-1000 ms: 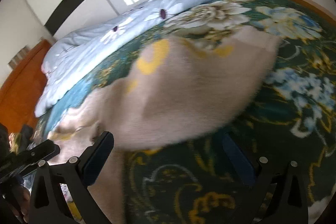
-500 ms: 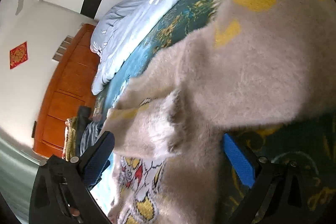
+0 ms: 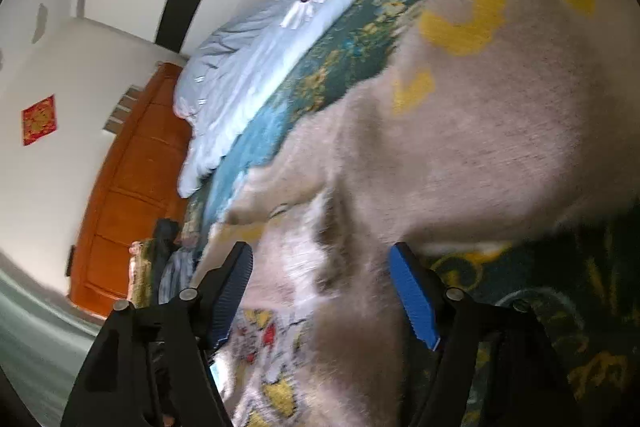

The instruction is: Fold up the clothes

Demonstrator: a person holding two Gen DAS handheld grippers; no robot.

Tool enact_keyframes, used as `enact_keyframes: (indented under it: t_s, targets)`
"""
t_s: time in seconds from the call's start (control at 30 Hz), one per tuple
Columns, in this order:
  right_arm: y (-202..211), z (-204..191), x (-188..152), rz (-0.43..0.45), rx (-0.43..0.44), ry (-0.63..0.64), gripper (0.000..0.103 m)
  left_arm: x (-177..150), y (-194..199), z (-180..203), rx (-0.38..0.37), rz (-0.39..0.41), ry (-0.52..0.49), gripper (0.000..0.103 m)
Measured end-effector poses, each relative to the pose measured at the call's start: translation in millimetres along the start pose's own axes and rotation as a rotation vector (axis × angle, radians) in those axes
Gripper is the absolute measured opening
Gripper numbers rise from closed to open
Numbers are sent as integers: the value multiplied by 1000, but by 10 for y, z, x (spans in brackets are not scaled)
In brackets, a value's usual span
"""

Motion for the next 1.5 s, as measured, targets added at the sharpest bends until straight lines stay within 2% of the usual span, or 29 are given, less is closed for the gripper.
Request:
enact_keyframes:
  t_s: [0.07, 0.13, 0.2, 0.33, 0.43, 0.5, 0.67, 0.93, 1.03, 1.17, 1.33, 1.37, 1.4, 1.43, 1.5]
  targets:
    - [18, -62, -43, -17, 26, 22, 66, 0, 3, -3, -3, 1, 4, 54]
    - [-30, -70, -70, -43, 15, 41, 59, -4, 19, -25, -6, 0, 10, 54]
    - [-131, -47, -85, -73, 14, 21, 41, 12, 20, -38, -8, -6, 7, 54]
    - [-281, 26, -34, -106, 61, -60, 39, -2, 20, -49, -11, -7, 12, 54]
    - [-348, 10, 9, -120, 80, -75, 33, -2, 17, -54, -14, -8, 15, 54]
    - [-380, -38, 32, -118, 71, -61, 18, -7, 17, -57, -17, -8, 19, 54]
    - [-373, -175, 67, -100, 40, 7, 12, -32, 14, -62, -20, -5, 26, 55]
    - [-216, -298, 198, -46, 60, 62, 4, -47, -7, -32, -24, -1, 38, 55]
    - [-79, -273, 330, 7, 49, 61, 4, -52, -12, -32, -28, 2, 41, 55]
    - [4, -215, 409, 10, 15, 71, 4, -73, -26, -22, -27, 5, 40, 57]
    - [-235, -198, 239, -101, -9, 73, 8, -73, -9, -30, -35, 3, 44, 57]
    - [-262, -180, 226, -109, -14, 65, 17, -72, -7, -32, -37, 3, 46, 57]
    - [-291, -138, 201, -122, -16, 46, 33, -71, -4, -38, -38, 3, 46, 57]
    - [-321, -97, 176, -134, -18, 27, 38, -70, 0, -45, -39, 3, 46, 57]
    - [-352, -70, 131, -160, -1, 13, 40, -70, 2, -50, -38, 3, 43, 57]
Point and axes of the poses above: each gripper's, at about its wrist camera, not at the fingertips, and y roughly against the way its jaws point, z to its right, x to its top, the point moved 2 cm from there along -y, roughly the way its jaws point, and after that the axes turned 10 degrees about -x, right-handed, at the moved point
